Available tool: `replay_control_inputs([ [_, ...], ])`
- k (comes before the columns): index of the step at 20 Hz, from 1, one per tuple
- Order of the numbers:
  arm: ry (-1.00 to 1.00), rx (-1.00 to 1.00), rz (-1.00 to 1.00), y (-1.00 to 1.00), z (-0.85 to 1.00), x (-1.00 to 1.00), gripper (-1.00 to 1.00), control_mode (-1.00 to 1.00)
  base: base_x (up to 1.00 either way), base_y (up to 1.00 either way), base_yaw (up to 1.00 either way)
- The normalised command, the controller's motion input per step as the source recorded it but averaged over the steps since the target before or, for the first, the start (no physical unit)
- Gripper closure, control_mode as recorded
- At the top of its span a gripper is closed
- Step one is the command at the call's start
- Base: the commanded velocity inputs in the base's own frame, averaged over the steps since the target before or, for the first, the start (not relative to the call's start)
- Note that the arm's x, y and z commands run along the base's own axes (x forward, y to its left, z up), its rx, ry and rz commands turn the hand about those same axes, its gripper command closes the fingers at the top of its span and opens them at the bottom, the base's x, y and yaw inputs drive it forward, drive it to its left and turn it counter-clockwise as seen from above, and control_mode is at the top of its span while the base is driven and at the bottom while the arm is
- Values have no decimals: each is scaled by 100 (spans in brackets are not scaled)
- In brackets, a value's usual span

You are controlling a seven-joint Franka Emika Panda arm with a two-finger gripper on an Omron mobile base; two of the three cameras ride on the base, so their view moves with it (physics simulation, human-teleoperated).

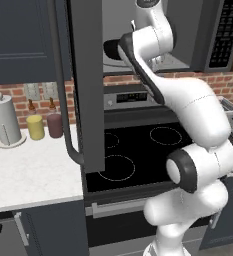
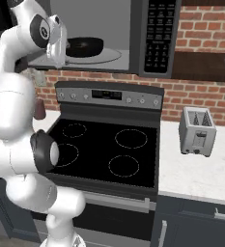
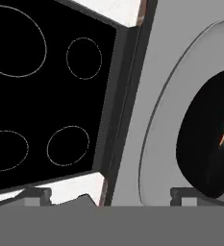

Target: Open the microwave, place the bowl with waffle inside the microwave, then close the microwave door and turn it on.

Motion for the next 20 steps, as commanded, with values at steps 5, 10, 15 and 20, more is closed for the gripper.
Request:
replay_control_inputs([
  [5,-19,-17,20,-7,-50,-100,-100,-100,0,0,0],
  [10,-22,-25,26,-10,-31,-100,-100,-100,0,0,0],
  [15,-9,-42,41,7,-68,-100,-100,-100,0,0,0],
  [20,-5,-62,57,32,-22,-93,-100,-100,0,0,0],
])
